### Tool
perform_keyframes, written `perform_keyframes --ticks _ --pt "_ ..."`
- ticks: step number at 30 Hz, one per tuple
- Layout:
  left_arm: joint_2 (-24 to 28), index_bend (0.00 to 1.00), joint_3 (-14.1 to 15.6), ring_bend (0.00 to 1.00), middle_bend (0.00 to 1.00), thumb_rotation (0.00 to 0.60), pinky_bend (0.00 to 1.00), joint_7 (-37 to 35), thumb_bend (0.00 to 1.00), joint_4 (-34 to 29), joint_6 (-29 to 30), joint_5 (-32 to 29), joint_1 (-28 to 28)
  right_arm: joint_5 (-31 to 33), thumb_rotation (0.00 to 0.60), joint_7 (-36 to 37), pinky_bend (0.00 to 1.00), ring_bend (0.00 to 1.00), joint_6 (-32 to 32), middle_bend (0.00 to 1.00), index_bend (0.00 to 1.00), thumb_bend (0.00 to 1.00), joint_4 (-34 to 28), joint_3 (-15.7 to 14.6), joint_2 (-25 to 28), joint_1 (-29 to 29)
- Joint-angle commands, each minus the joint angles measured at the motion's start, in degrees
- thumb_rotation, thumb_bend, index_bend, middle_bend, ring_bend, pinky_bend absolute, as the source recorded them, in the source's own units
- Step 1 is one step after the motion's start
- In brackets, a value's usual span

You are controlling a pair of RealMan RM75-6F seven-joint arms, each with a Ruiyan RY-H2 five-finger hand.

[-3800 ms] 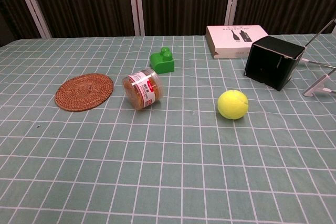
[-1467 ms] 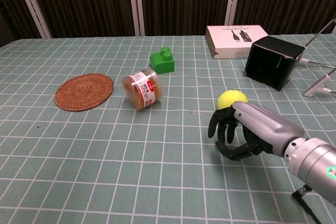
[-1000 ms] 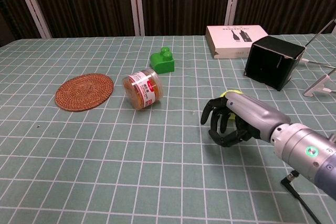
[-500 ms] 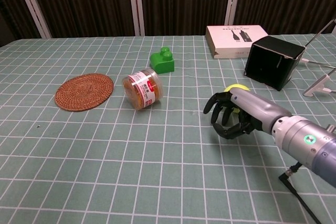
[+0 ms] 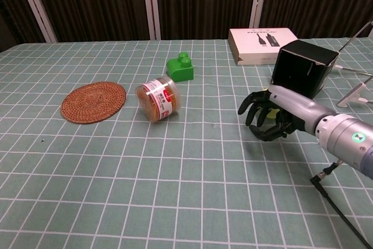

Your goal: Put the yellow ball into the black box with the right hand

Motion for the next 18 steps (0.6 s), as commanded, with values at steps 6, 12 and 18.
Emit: perform_keyframes --ticks 6,12,18 --pt "-0.27 0.0 -0.1 0.0 0.0 0.6 0.0 0.8 0.15 -0.16 -0.65 -0.58 -0.31 0.3 0.6 3.83 0.64 0.38 -1.6 0.41 0.32 0.5 2.46 0.01 1.3 0.98" --pt "-0.49 0.0 -0.22 0.0 0.0 0.6 0.0 1.65 0.15 -0.38 -0.82 -1.02 -0.44 0.01 0.6 6.88 0.61 0.37 -2.93 0.4 0.32 0.5 5.57 0.01 1.83 2.24" --pt "-0.62 0.0 -0.23 0.0 0.0 0.6 0.0 2.1 0.15 -0.48 -0.71 -1.14 -0.44 -0.37 0.6 10.17 0.58 0.35 -3.4 0.39 0.31 0.5 7.96 0.14 1.68 3.17"
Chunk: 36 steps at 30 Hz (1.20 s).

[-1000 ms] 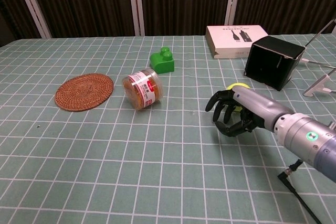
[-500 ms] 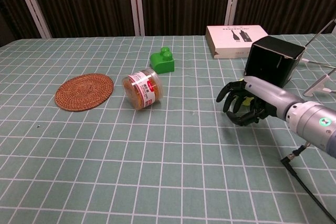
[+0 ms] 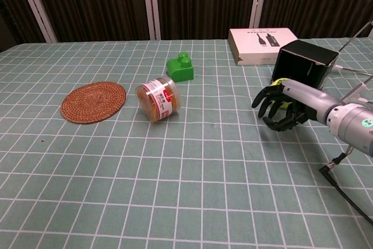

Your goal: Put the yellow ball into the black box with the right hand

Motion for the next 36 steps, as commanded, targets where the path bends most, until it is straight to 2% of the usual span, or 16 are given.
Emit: perform_keyframes --ticks 1,6,11,17,22,36 --pt "-0.06 0.0 0.0 0.0 0.0 0.6 0.0 0.18 0.15 -0.01 0.01 -0.05 -0.01 -0.51 0.6 2.03 0.57 0.35 -0.11 0.38 0.3 0.5 1.09 0.14 -0.08 0.64" --pt "-0.21 0.0 -0.12 0.0 0.0 0.6 0.0 0.43 0.15 0.03 -0.41 -0.57 -0.19 -1.2 0.6 5.25 0.57 0.32 0.1 0.32 0.22 0.5 2.44 0.56 -0.31 1.52" --pt "-0.3 0.0 -0.24 0.0 0.0 0.6 0.0 0.72 0.15 0.03 -0.71 -1.02 -0.33 -1.07 0.6 8.06 0.55 0.28 -0.78 0.28 0.19 0.5 3.83 1.06 -0.45 2.51" --pt "-0.42 0.0 -0.44 0.0 0.0 0.6 0.0 0.95 0.15 0.11 -0.97 -1.58 -0.46 -0.89 0.6 10.89 0.51 0.24 -2.24 0.25 0.18 0.5 5.76 1.45 -0.58 3.62" --pt "-0.58 0.0 -0.57 0.0 0.0 0.6 0.0 1.25 0.15 0.29 -1.5 -2.14 -0.7 -0.8 0.6 13.49 0.42 0.23 -3.97 0.25 0.18 0.51 8.87 1.71 -0.79 4.87" --pt "-1.11 0.0 -0.57 0.0 0.0 0.6 0.0 2.64 0.15 0.2 -2.05 -2.85 -1.03 -1.9 0.6 16.2 0.35 0.22 -5.4 0.25 0.18 0.5 14.27 0.43 -0.09 6.19"
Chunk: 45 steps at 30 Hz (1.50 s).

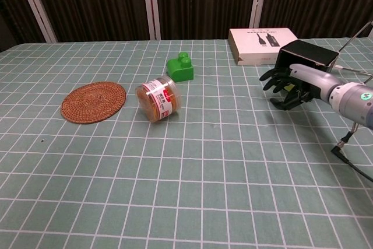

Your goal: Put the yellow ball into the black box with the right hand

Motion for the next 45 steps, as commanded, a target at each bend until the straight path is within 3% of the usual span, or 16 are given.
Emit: perform_keyframes --ticks 1,8,13,18,25,30,36,41,45 --pt "-0.06 0.0 0.05 0.0 0.0 0.6 0.0 0.2 0.15 -0.03 -0.11 -0.07 -0.05 -0.14 0.6 0.57 0.33 0.22 0.11 0.25 0.18 0.5 0.48 -0.07 0.21 0.12" --pt "-0.13 0.0 0.03 0.0 0.0 0.6 0.0 0.44 0.15 -0.09 -0.16 -0.26 -0.12 -0.32 0.6 1.44 0.17 0.17 0.07 0.25 0.18 0.51 2.02 -0.32 0.79 0.36" --pt "-0.15 0.0 0.08 0.0 0.0 0.6 0.0 0.54 0.15 -0.1 -0.25 -0.27 -0.2 -0.44 0.6 0.79 0.0 0.04 -0.59 0.17 0.13 0.51 2.84 -0.97 1.41 0.57" --pt "-0.11 0.0 0.16 0.0 0.0 0.6 0.0 0.49 0.15 -0.16 -0.17 -0.15 -0.18 -1.0 0.6 0.77 0.0 0.0 -2.59 0.05 0.03 0.47 2.73 -2.18 2.45 1.01" --pt "0.11 0.0 0.5 0.0 0.0 0.6 0.0 0.19 0.15 -0.4 0.13 0.6 -0.12 -1.69 0.6 -0.48 0.0 0.0 -1.6 0.0 0.0 0.42 -0.07 -3.43 4.21 0.11" --pt "0.78 0.0 1.12 0.0 0.0 0.6 0.0 -0.84 0.15 -0.94 1.26 2.27 0.32 -1.93 0.6 -3.95 0.0 0.0 1.82 0.0 0.0 0.41 -7.36 -4.58 7.44 -2.35" --pt "2.33 0.0 2.34 0.0 0.0 0.6 0.0 -3.1 0.15 -1.98 4.01 5.44 1.58 -3.02 0.6 -10.61 0.0 0.0 9.53 0.0 0.0 0.4 -22.36 -7.3 13.51 -7.77" --pt "3.19 0.0 3.84 0.0 0.0 0.6 0.0 -4.7 0.15 -1.92 4.05 7.43 2.03 -6.36 0.6 -17.33 0.0 0.0 19.26 0.0 0.0 0.39 -35.17 -11.34 19.93 -14.23" --pt "3.74 0.0 4.28 0.0 0.0 0.6 0.0 -4.37 0.15 -2.38 2.06 6.52 1.71 -10.73 0.6 -21.4 0.0 0.0 27.92 0.0 0.0 0.39 -41.29 -15.65 24.67 -20.21"
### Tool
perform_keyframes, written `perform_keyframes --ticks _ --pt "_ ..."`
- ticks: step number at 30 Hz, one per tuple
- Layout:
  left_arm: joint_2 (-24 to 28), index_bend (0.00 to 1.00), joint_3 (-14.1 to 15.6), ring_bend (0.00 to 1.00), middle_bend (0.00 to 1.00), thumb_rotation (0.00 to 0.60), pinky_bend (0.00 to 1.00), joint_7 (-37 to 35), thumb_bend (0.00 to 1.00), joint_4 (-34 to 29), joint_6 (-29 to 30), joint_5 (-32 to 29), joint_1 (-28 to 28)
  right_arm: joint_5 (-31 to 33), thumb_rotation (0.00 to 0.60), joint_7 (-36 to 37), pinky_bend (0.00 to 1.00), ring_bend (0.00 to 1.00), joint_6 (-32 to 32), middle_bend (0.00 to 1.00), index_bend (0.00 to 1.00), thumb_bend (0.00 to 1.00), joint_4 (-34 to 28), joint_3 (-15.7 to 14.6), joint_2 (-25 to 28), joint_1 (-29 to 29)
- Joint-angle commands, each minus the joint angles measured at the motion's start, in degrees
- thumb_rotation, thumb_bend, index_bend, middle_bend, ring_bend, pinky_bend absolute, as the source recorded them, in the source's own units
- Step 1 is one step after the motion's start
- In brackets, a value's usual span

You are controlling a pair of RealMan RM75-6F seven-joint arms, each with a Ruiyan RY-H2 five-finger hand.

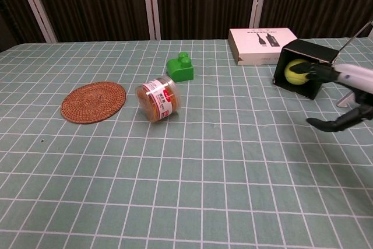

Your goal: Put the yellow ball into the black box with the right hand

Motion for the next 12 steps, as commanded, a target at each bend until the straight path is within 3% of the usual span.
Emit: perform_keyframes --ticks 1,6,9,12 --pt "0.64 0.0 0.46 0.0 0.0 0.6 0.0 0.15 0.15 -0.48 -1.08 -0.58 -0.07 -6.51 0.6 -6.97 0.0 0.0 11.78 0.0 0.0 0.39 -8.42 -6.8 7.49 -8.93" --pt "1.47 0.0 1.41 0.0 0.0 0.6 0.0 -0.72 0.15 -1.06 0.66 1.35 0.92 -11.55 0.6 -13.94 0.0 0.0 23.3 0.0 0.0 0.39 -8.78 -12.65 11.66 -17.9" --pt "1.56 0.0 1.74 0.0 0.0 0.6 0.0 -0.62 0.15 -1.09 1.24 1.99 1.31 -12.04 0.6 -16.82 0.0 0.0 28.72 0.0 0.0 0.39 -7.01 -13.07 11.95 -21.85" --pt "1.38 0.0 1.57 0.0 0.0 0.6 0.0 -0.02 0.15 -1.09 1.39 1.72 1.47 -11.5 0.6 -17.57 0.0 0.0 29.66 0.0 0.0 0.39 -7.16 -12.45 13.2 -22.71"
